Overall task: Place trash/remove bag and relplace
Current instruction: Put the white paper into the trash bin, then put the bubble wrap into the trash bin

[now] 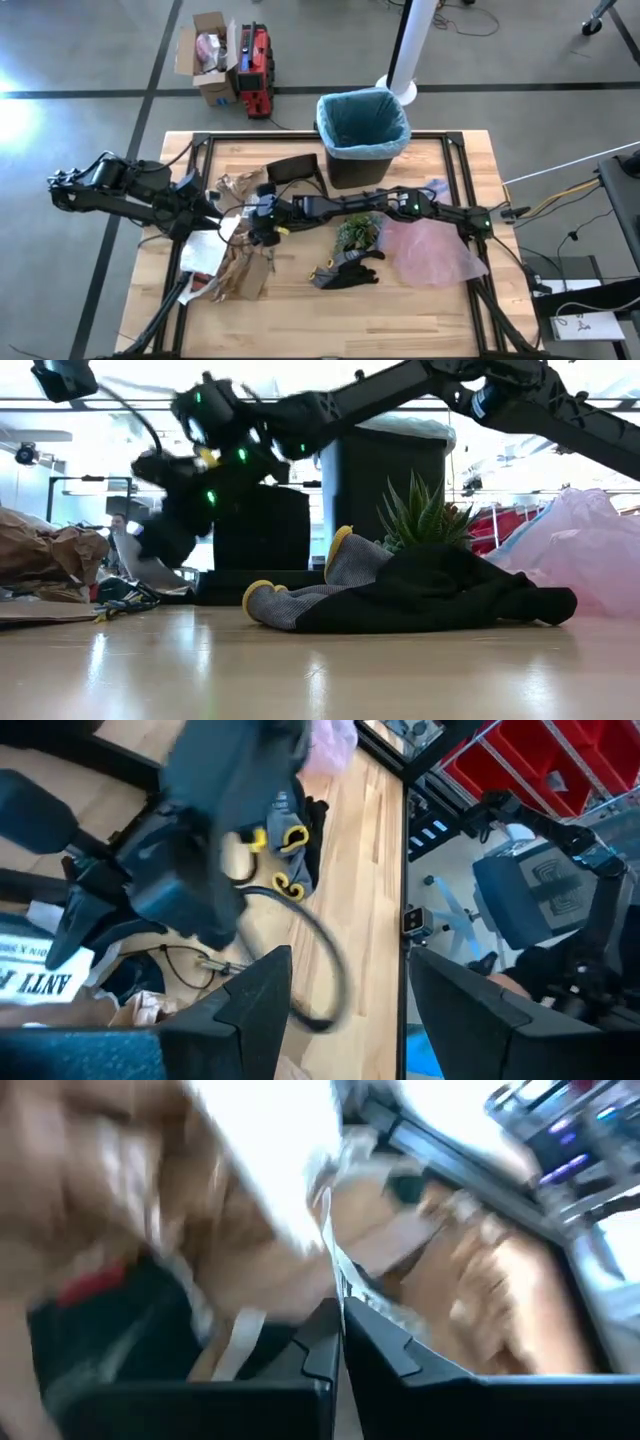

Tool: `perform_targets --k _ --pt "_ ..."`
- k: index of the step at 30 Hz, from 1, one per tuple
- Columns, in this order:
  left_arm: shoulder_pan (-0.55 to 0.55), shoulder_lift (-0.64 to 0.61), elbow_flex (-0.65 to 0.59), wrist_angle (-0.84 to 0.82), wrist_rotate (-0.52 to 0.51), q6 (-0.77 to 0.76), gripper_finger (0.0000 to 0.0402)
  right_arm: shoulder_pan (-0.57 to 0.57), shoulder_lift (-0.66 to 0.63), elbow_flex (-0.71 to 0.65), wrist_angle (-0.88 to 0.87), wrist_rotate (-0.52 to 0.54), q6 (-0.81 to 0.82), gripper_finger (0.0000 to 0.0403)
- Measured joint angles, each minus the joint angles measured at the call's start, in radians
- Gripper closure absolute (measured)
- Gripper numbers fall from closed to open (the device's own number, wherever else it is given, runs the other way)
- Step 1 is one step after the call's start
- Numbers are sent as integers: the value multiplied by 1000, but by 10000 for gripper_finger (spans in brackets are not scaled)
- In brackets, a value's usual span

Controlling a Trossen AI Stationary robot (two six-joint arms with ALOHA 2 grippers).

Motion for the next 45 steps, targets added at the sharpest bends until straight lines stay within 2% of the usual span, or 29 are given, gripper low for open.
perform_targets --k 7,17,21,26,31,36,40,45 --pt "0 -13 10 9 -2 -3 212 39 -144 87 -123 12 -15 401" --pt "0 -17 35 44 -93 66 212 20 -462 84 -337 221 66 403" --pt "0 -11 27 92 -177 120 212 6 -578 84 -410 331 209 403" --pt "0 10 9 180 -235 176 212 -32 -690 83 -660 491 481 403" --pt "0 48 7 192 -235 260 212 -88 -757 83 -936 507 773 403" --pt "0 86 6 196 -235 314 212 -132 -766 81 -1039 526 926 400" --pt "0 105 6 195 -234 316 212 -157 -756 81 -1037 532 945 368" --pt "-1 106 8 143 -171 258 212 -177 -734 79 -1028 530 928 286"
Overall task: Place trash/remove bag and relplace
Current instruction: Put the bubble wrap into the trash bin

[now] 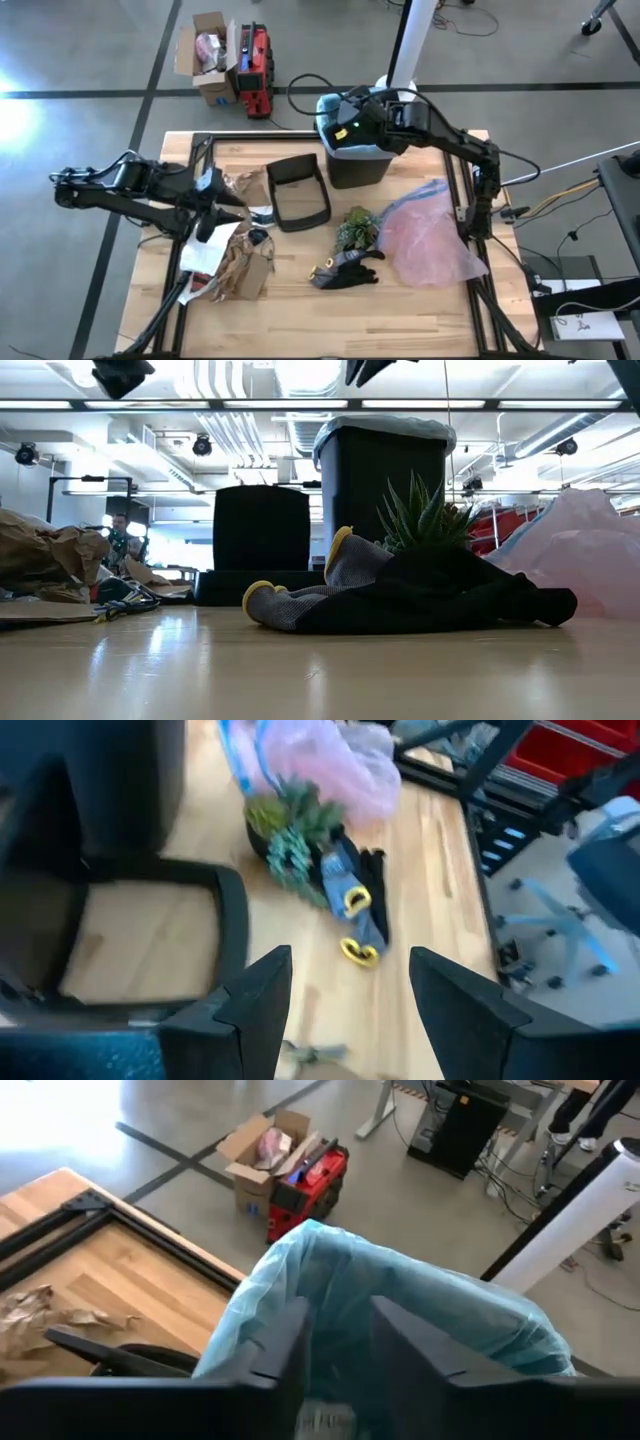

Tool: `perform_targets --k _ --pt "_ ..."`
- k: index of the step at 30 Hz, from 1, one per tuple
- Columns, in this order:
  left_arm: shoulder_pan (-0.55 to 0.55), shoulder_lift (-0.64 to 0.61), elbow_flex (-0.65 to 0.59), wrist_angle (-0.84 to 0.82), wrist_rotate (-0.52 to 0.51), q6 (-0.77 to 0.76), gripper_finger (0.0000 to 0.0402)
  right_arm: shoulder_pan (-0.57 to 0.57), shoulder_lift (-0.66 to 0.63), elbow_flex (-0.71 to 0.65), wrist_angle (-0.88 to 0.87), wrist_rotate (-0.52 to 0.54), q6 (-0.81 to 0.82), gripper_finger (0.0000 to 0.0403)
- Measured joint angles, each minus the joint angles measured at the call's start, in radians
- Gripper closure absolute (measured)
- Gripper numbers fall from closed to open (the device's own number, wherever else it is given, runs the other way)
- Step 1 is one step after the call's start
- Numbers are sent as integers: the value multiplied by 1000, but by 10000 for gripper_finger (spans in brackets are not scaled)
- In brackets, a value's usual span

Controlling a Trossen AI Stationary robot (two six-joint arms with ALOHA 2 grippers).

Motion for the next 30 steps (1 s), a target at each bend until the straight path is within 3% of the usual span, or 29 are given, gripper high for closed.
perform_targets --k 6,12,21,30 --pt "-1 -12 1 -160 71 -119 212 38 0 0 115 2 -168 199" --pt "-8 -10 1 -304 130 -209 212 132 0 -4 266 1 -342 154" --pt "-13 38 -35 -464 130 -312 209 249 0 -41 284 0 -343 144" --pt "-48 52 -237 -455 228 -354 205 378 0 -135 414 0 -296 144"
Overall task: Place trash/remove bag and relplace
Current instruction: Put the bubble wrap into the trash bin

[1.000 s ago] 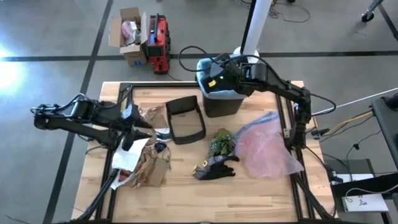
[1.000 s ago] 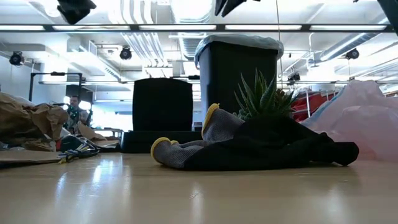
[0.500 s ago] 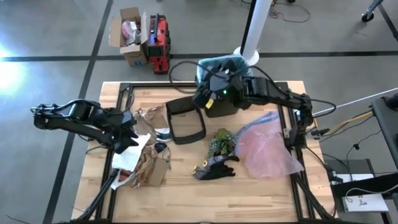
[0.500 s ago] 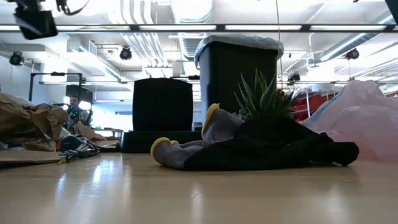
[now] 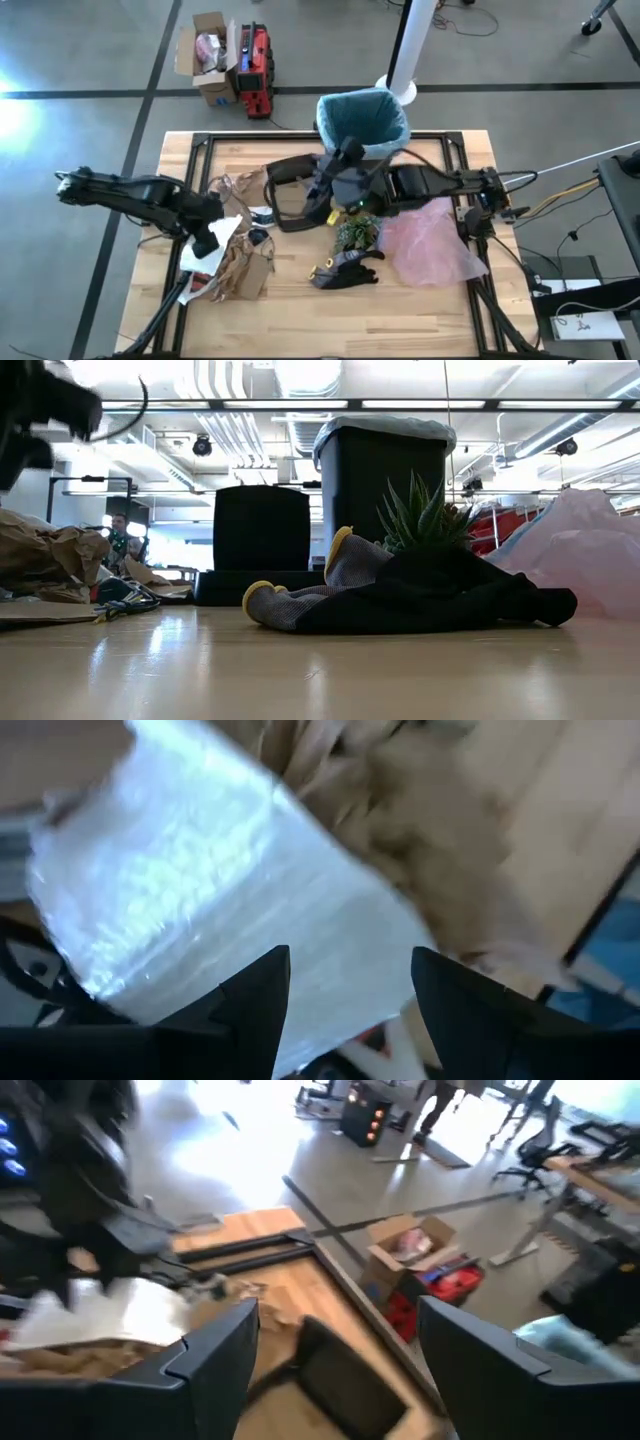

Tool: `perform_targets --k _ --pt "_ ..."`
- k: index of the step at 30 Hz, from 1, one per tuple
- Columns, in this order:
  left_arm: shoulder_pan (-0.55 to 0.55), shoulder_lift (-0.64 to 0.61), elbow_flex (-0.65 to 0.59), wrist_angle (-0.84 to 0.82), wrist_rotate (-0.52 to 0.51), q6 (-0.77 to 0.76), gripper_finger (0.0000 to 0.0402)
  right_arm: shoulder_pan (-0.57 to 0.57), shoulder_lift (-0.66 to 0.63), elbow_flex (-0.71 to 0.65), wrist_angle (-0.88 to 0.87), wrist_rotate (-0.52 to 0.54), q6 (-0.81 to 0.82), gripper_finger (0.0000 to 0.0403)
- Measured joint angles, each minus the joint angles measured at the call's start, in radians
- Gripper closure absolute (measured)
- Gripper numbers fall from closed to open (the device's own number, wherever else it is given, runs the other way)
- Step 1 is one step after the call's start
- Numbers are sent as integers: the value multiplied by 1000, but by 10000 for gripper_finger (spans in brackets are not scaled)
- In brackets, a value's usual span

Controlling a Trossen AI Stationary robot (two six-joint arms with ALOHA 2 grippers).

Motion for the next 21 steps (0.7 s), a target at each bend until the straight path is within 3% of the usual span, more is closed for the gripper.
perform_targets --k 8,16,21 --pt "-61 73 -9 161 -25 22 206 80 36 -21 2 0 148 131" --pt "-130 257 -66 235 -27 -39 205 144 53 -22 -19 -1 97 123" --pt "-141 392 -74 392 -53 -68 208 185 53 -21 -64 -3 20 129"
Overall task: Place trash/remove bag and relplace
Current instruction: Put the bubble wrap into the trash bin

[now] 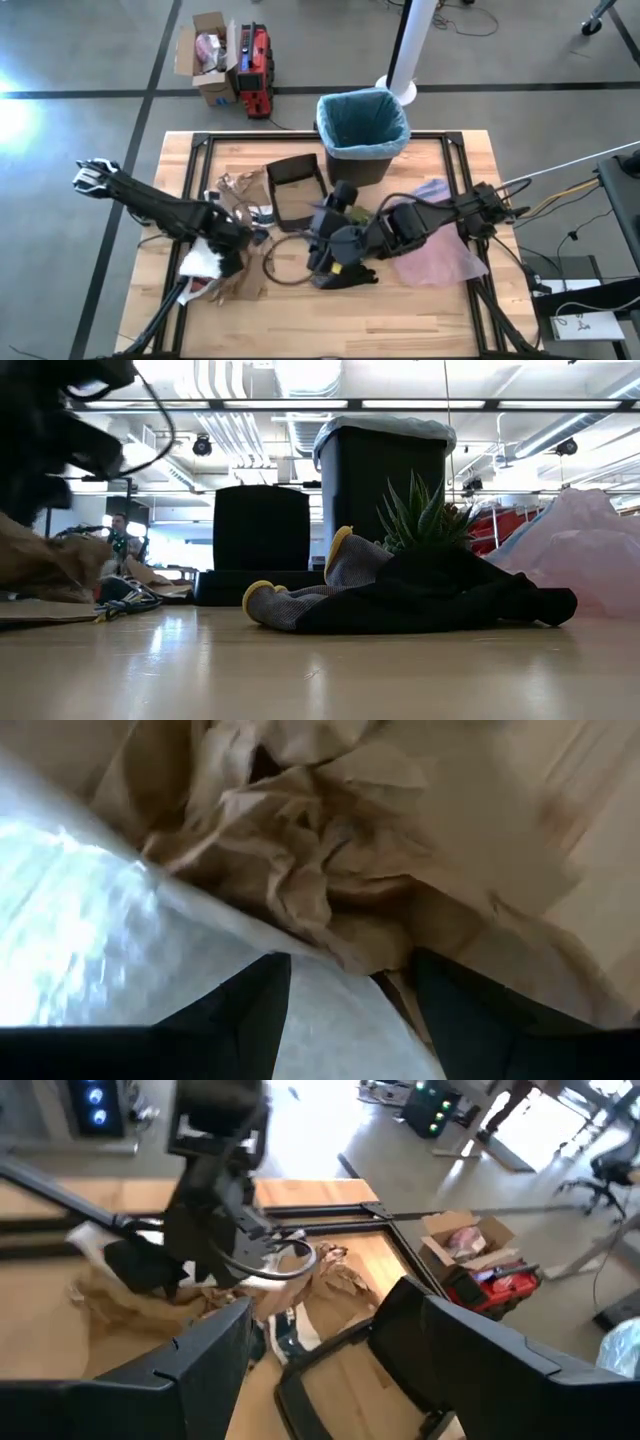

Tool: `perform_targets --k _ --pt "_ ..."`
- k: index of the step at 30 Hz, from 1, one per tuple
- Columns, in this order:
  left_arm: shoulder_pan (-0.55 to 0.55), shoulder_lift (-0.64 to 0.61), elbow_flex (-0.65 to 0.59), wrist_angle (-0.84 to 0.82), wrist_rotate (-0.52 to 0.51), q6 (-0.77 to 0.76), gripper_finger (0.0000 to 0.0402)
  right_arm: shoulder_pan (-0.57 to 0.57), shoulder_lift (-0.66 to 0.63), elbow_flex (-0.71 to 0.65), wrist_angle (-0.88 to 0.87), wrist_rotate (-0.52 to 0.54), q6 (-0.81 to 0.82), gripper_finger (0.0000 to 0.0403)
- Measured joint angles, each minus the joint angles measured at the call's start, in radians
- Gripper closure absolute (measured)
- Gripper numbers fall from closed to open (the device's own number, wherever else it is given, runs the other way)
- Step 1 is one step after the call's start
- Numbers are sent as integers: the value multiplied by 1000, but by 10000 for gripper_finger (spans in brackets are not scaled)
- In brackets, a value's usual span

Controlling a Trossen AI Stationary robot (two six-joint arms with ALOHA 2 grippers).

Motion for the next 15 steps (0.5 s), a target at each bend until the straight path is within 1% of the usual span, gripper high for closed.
perform_targets --k 3,5,10,13,15 --pt "-2 79 -2 189 -52 -13 210 33 -1 0 -30 -7 -4 134" --pt "-4 136 -2 353 -82 -14 212 59 -1 0 -58 -19 -5 136" --pt "-7 272 36 692 -103 -9 211 126 -2 0 -179 -32 41 133" --pt "-15 321 103 817 -103 13 214 162 -2 0 -285 -32 103 127" --pt "-23 336 170 831 -104 62 217 178 2 -15 -318 -31 138 123"
